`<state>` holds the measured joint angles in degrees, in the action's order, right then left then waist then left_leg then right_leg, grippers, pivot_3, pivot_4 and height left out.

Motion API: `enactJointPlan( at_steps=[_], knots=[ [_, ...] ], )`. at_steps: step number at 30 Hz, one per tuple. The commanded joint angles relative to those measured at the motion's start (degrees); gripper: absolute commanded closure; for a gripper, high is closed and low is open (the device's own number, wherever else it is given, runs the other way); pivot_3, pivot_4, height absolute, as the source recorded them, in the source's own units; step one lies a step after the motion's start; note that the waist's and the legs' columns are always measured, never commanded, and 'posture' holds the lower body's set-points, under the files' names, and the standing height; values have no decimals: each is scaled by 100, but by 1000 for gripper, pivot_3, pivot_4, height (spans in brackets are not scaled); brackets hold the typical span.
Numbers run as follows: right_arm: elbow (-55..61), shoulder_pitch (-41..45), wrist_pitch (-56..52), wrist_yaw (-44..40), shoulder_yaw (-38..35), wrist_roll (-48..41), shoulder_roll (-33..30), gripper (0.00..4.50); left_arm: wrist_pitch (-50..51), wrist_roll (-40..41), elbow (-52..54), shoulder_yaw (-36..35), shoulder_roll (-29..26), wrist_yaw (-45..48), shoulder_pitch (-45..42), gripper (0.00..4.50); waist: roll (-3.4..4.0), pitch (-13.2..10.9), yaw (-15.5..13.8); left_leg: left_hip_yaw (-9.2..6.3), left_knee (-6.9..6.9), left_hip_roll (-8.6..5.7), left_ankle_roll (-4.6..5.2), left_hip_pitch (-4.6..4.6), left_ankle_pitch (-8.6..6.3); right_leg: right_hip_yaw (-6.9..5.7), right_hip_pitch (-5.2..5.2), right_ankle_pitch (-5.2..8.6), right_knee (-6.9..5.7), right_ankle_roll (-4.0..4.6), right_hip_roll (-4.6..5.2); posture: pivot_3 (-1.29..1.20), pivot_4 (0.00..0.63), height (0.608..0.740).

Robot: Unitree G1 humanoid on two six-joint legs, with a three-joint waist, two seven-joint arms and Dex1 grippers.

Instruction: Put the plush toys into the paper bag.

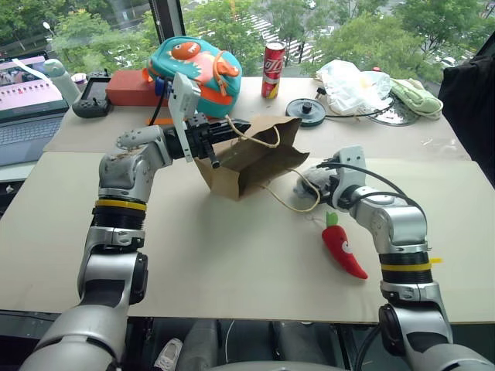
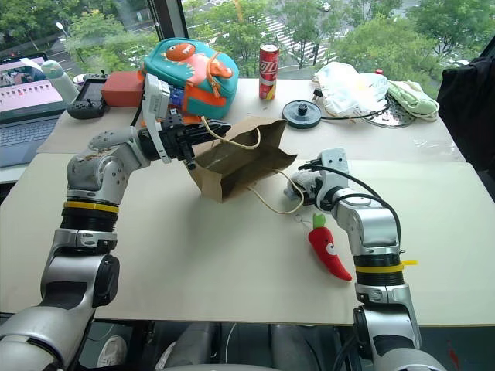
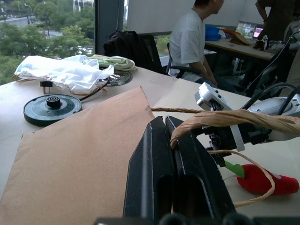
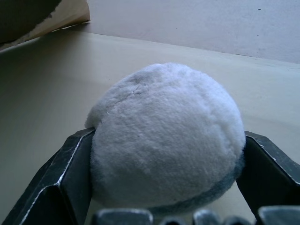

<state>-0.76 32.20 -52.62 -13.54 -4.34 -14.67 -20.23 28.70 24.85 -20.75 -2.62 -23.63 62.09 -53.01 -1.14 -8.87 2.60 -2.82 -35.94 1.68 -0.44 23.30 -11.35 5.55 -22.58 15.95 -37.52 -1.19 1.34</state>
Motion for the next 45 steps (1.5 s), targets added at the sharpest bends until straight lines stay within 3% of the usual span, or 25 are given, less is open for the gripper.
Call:
enactJointPlan(
  at_steps=[1,5,11,19,25,29,35,42,45],
  knots=[
    [352,-73,120,-20,-234,-105,34,1777,-33,100,247,-78,-51,-12,-11,4500,0,0,-1,0,0,0,0,0,0,0,0,0,0,0,0,0,150,739],
    [543,-123,76,-26,-450,-212,100,3082,-57,90,214,-72,-43,-16,-15,4500,0,0,-1,0,0,0,0,0,0,-1,0,0,0,0,0,0,150,739],
    [1413,-107,-337,108,-1341,-694,-14,3082,-27,117,137,-105,-15,-45,-71,4500,1,-1,-7,0,2,0,0,4,0,-1,-3,0,0,0,1,0,150,739],
    [3117,110,-2173,162,-2064,-2061,124,3082,198,262,-2,-274,54,-244,-169,4500,2,-1,10,-3,4,1,0,3,0,-2,-3,0,-1,0,0,0,150,739],
    [3792,466,-3107,462,-1845,-2502,675,3082,320,364,-27,-303,74,-352,-230,4500,3,-1,11,-4,2,3,0,-1,0,-2,-3,1,-4,-1,-3,0,150,739],
    [3717,694,-3172,733,-1065,-2317,1132,3082,337,371,-31,-294,78,-345,-240,4500,3,-1,6,-3,3,2,0,3,0,-3,-6,1,-2,0,-2,0,150,739],
    [2804,843,-2395,960,112,-1591,1325,3082,326,366,-39,-266,118,-323,-266,4500,3,-1,3,-2,4,2,-2,21,1,-3,-33,0,-9,0,0,0,150,739],
    [1841,1253,-1541,877,570,-1077,1474,3082,302,355,-46,-254,144,-307,-270,4500,4,-1,4,-3,5,2,-4,39,3,-6,-51,-1,-17,2,1,0,150,739],
    [1726,1332,-1368,836,551,-997,1491,2340,293,346,-31,-242,143,-292,-250,4500,4,-1,4,-4,7,2,-4,44,3,-7,-53,-2,-36,3,1,0,150,739]
  ],
)
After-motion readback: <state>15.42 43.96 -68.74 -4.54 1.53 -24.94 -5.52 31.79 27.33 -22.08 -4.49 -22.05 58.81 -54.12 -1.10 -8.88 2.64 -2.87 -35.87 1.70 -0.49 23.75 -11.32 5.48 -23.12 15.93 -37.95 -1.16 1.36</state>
